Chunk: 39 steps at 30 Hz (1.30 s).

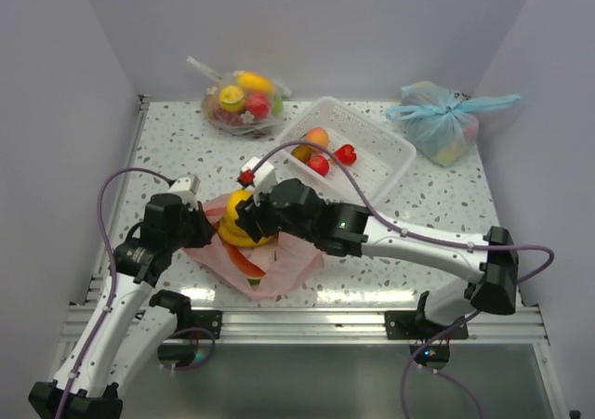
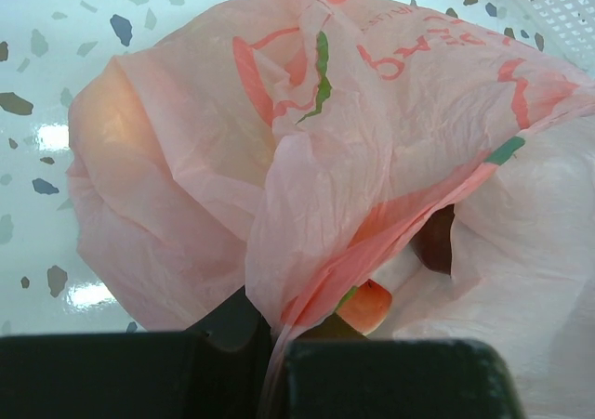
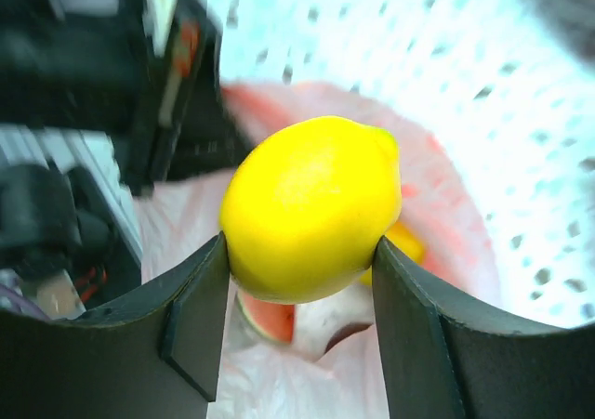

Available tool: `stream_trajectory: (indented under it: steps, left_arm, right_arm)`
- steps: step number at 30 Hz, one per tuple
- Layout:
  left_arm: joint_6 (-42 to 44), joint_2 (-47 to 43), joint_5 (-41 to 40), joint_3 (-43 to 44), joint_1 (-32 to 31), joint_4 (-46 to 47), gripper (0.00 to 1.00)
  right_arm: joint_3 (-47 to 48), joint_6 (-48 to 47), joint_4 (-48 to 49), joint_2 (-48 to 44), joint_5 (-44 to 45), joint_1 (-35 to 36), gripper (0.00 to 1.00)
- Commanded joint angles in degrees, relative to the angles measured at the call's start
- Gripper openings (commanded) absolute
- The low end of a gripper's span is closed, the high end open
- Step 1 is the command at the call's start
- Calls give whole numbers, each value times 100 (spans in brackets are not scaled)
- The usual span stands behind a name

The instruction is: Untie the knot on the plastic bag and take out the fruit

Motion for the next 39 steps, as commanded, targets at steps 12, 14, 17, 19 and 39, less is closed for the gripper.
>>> stream_trajectory:
  steps: [12, 14, 17, 19, 39]
  left_arm:
    - [-79, -17, 54, -44, 33, 262, 0]
    - [-79, -34, 54, -53, 33, 253, 0]
    - [-88, -61, 45, -53, 33, 262, 0]
    - [-97, -70, 37, -62, 33, 271, 0]
    - [-88, -70, 63, -62, 33, 262, 0]
  right_arm:
    - [-392, 324, -236, -549, 1564, -3205, 0]
    - [-472, 614, -271, -330, 1442, -3731, 0]
    - [-499, 861, -386, 110, 1117, -4120, 2]
    - [-499, 914, -386, 391, 976, -4217, 10]
    - [291, -455, -798, -442, -333, -3147, 99]
